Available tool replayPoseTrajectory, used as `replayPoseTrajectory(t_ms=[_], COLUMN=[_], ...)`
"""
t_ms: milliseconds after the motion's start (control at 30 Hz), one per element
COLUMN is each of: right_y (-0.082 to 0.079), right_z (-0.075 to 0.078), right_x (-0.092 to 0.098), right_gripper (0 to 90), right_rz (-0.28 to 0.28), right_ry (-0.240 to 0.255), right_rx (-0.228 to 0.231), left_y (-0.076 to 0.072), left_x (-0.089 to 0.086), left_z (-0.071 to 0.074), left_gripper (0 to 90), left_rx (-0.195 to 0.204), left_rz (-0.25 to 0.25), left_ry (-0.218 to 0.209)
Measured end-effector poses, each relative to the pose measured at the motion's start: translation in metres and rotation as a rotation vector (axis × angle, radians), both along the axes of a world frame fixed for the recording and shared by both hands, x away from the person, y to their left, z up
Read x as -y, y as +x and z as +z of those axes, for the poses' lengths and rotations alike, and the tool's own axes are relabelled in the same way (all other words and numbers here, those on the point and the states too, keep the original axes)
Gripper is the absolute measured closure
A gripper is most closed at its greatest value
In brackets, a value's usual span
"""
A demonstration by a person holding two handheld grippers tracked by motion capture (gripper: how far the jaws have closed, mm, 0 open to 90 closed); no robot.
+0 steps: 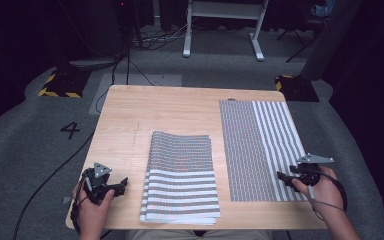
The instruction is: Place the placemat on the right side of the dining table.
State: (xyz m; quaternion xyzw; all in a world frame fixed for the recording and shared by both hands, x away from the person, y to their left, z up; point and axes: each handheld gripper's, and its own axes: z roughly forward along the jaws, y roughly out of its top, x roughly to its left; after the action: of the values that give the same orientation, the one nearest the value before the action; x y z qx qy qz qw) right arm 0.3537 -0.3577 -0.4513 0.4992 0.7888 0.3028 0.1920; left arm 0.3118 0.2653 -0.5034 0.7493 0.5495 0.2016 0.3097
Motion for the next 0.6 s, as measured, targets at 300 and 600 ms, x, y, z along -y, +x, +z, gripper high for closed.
replayPoseTrajectory(t_ms=[300, 600], right_y=[-0.004, -0.01], right_z=[0.058, 0.07], right_x=[-0.043, -0.104], right_gripper=[32.9, 31.8], right_rz=[0.104, 0.27], right_ry=[0.093, 0.131], right_rx=[0.137, 0.164], left_y=[0.0, 0.0], left_x=[0.0, 0.0], left_z=[0.0, 0.0], left_gripper=[14.4, 14.5], left_rx=[0.0, 0.0], left_rz=[0.0, -0.001], left_ry=[-0.001, -0.003])
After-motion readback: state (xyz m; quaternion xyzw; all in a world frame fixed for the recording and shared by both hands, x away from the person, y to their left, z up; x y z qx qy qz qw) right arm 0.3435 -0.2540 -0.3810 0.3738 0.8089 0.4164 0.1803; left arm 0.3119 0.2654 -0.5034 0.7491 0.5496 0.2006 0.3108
